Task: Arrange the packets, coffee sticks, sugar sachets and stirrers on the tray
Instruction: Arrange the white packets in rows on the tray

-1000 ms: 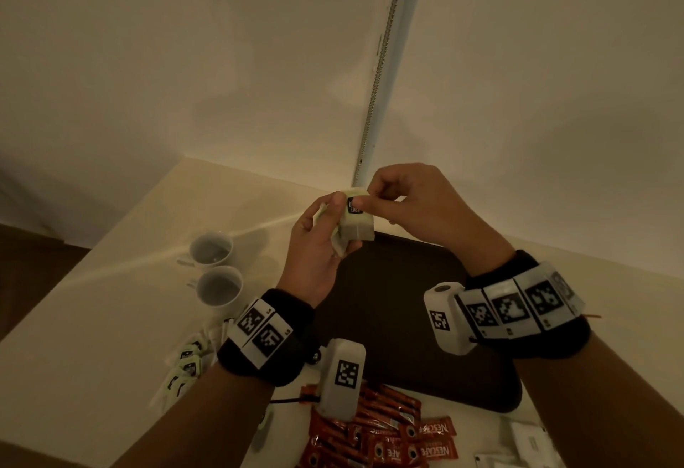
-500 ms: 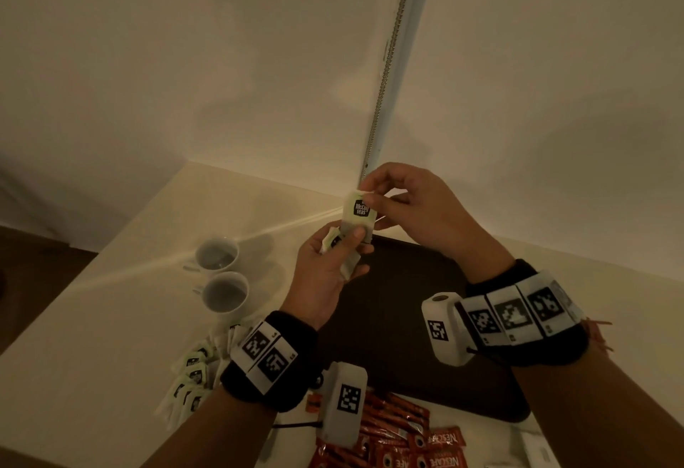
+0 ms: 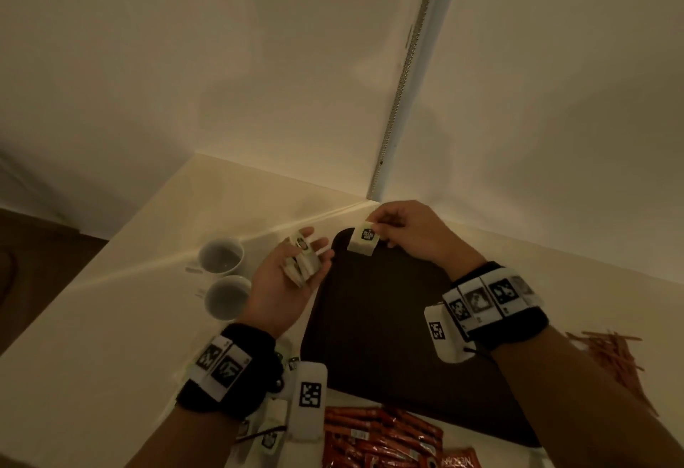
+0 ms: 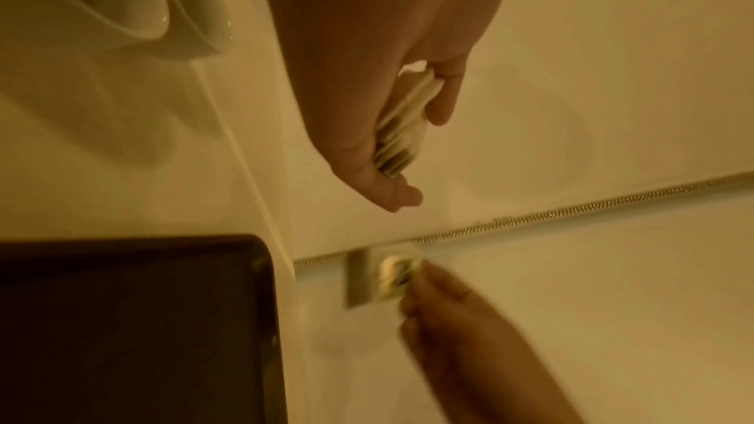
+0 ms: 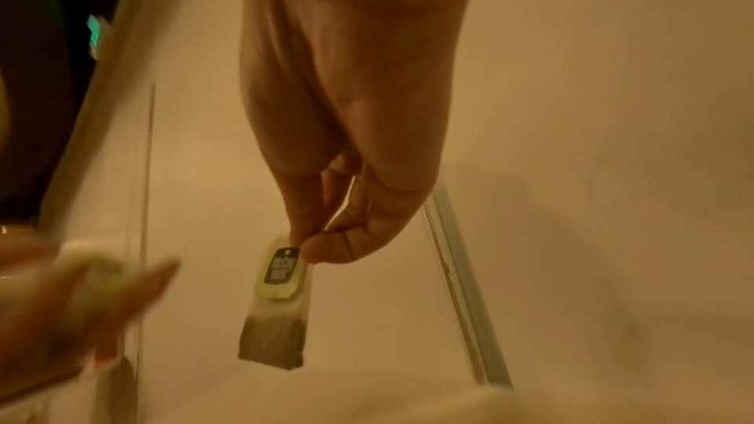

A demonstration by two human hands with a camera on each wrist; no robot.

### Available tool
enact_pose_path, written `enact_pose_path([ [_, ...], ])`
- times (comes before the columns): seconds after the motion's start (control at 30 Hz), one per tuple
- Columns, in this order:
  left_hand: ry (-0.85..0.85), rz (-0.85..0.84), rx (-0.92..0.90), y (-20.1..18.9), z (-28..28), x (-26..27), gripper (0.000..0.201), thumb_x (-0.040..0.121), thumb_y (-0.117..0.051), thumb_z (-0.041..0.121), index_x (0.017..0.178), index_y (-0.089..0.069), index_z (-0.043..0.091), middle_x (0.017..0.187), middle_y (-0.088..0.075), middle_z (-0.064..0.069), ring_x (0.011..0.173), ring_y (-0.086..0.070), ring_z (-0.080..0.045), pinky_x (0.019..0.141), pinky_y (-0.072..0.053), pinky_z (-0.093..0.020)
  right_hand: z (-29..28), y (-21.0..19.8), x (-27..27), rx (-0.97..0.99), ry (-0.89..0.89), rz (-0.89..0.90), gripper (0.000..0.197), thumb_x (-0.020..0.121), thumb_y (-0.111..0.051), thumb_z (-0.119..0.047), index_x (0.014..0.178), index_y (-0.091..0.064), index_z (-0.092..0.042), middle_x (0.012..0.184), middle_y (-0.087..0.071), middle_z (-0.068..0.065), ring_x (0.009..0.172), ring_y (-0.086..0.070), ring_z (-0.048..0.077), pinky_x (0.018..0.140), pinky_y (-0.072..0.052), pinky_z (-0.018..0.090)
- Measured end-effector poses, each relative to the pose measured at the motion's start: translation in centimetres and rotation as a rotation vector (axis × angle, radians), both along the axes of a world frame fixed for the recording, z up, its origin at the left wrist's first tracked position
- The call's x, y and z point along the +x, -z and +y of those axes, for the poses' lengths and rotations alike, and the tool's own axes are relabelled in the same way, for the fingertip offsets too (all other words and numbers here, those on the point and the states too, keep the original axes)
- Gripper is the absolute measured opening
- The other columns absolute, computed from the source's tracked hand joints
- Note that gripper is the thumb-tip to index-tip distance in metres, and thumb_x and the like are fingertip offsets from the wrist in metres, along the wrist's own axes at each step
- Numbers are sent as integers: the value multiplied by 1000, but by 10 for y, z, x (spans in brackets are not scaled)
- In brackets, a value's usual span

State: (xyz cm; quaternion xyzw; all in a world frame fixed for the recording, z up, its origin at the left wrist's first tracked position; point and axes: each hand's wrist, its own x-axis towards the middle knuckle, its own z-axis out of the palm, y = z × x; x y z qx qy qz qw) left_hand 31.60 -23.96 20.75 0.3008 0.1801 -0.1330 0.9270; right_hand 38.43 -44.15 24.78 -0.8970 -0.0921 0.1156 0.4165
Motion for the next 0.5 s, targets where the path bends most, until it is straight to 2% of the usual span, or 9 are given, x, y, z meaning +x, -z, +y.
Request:
enact_pose_path([
  [0.07,-48,12,-39,-3,9,13,35,92,-36,11,119,-58,7,112,-60,-17,106,-60,-31,88,-55,-35,1,34,12,-46,-1,80,14,89,-59,-7,102,-66,-7,100,-64,4,82,-61,14,62,-52,15],
  [0.13,-76,-32,0,-7,14,23,35,94,-34,14,117,-60,9,105,-63,-15,103,-63,-30,87,-55,-36,4,66,23,-85,2,157,16,89,-60,-8,104,-65,-7,106,-64,6,91,-62,18,69,-53,21],
  [0.2,-58,-81,25,-11,18,29,36,95,-32,18,115,-61,13,99,-67,-10,97,-67,-26,81,-58,-36,8,92,32,-95,34,197,15,88,-62,-10,102,-65,-7,108,-64,8,99,-61,22,78,-53,29],
  [0.27,-23,-103,53,-14,22,31,36,94,-32,20,118,-59,18,101,-70,-6,94,-69,-24,74,-59,-34,11,111,40,-120,46,170,15,87,-63,-12,101,-65,-5,107,-65,10,102,-61,23,83,-51,30],
  [0.4,-7,-87,24,-9,27,32,48,77,-48,24,123,-55,15,114,-69,-9,98,-69,-26,69,-58,-29,14,135,64,-168,100,47,16,85,-66,-14,96,-67,-2,101,-67,12,94,-62,20,78,-45,22],
  [0.47,-13,-73,-15,-4,29,32,59,65,-66,25,122,-57,11,119,-67,-12,101,-68,-29,67,-58,-29,13,141,77,-169,157,4,14,85,-67,-12,93,-68,-2,99,-68,12,92,-62,21,77,-41,19],
  [0.5,-12,-70,-40,-1,30,32,72,54,-78,24,122,-58,10,120,-66,-14,103,-67,-30,67,-58,-30,12,144,83,-163,187,-6,13,85,-67,-11,93,-68,-2,99,-68,13,93,-62,22,77,-41,18],
])
